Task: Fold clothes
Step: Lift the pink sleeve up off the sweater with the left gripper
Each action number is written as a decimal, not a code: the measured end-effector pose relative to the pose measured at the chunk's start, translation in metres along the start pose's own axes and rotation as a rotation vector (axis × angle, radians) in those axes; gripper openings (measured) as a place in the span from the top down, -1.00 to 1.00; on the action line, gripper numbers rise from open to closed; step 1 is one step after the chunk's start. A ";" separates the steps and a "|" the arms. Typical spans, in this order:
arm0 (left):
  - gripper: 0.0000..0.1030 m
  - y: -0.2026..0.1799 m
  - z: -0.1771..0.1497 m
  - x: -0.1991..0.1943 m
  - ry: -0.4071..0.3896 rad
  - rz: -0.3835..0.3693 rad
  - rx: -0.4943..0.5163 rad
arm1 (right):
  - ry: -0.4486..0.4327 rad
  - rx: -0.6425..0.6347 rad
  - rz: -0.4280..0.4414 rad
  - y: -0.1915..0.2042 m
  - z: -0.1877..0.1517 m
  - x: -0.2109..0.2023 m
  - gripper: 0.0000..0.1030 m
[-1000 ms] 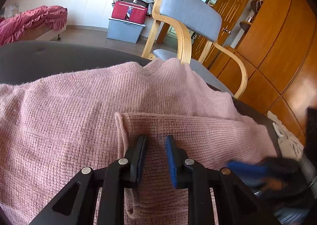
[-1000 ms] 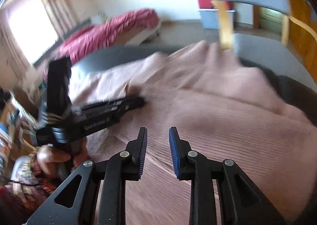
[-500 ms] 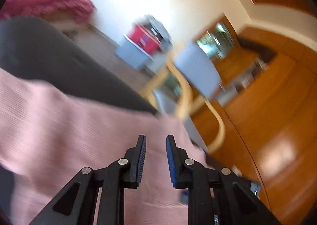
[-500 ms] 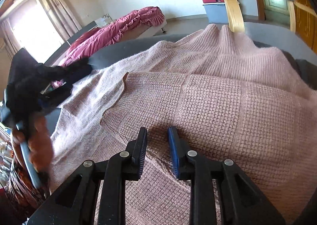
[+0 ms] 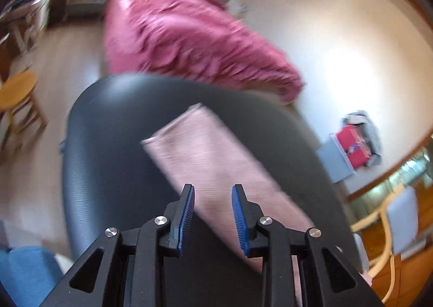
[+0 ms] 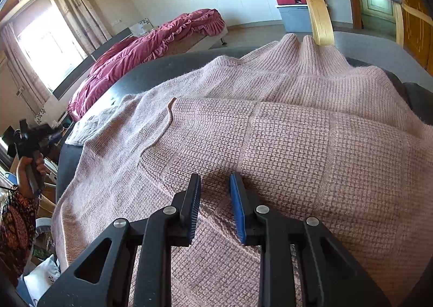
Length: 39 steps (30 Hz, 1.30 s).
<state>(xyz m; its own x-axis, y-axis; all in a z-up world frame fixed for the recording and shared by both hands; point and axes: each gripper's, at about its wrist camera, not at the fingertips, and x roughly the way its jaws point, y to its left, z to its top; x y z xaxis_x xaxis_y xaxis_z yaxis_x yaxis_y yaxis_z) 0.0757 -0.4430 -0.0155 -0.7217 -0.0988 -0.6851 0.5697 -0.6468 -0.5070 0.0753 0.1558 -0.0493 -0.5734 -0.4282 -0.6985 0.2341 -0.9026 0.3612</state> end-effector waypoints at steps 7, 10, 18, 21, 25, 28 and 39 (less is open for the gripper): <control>0.45 0.012 0.004 0.019 0.022 0.003 -0.075 | 0.000 0.000 0.000 0.005 0.004 0.006 0.51; 0.44 0.016 0.006 0.028 0.029 0.006 -0.104 | 0.000 0.001 0.000 0.005 0.003 0.007 0.51; 0.78 -0.018 0.007 0.049 -0.046 0.186 0.111 | 0.000 0.003 0.002 0.006 0.003 0.008 0.51; 0.88 -0.035 0.004 0.051 -0.033 0.195 0.182 | 0.000 0.004 0.004 0.005 0.003 0.008 0.51; 0.91 -0.053 -0.001 0.039 -0.089 0.189 0.242 | 0.001 0.006 0.007 0.004 0.003 0.007 0.51; 0.91 -0.067 -0.005 0.030 -0.130 0.183 0.286 | 0.000 0.008 0.009 0.004 0.003 0.007 0.51; 0.91 -0.156 -0.053 -0.023 -0.206 0.012 0.487 | 0.000 0.013 0.016 0.001 0.003 0.005 0.51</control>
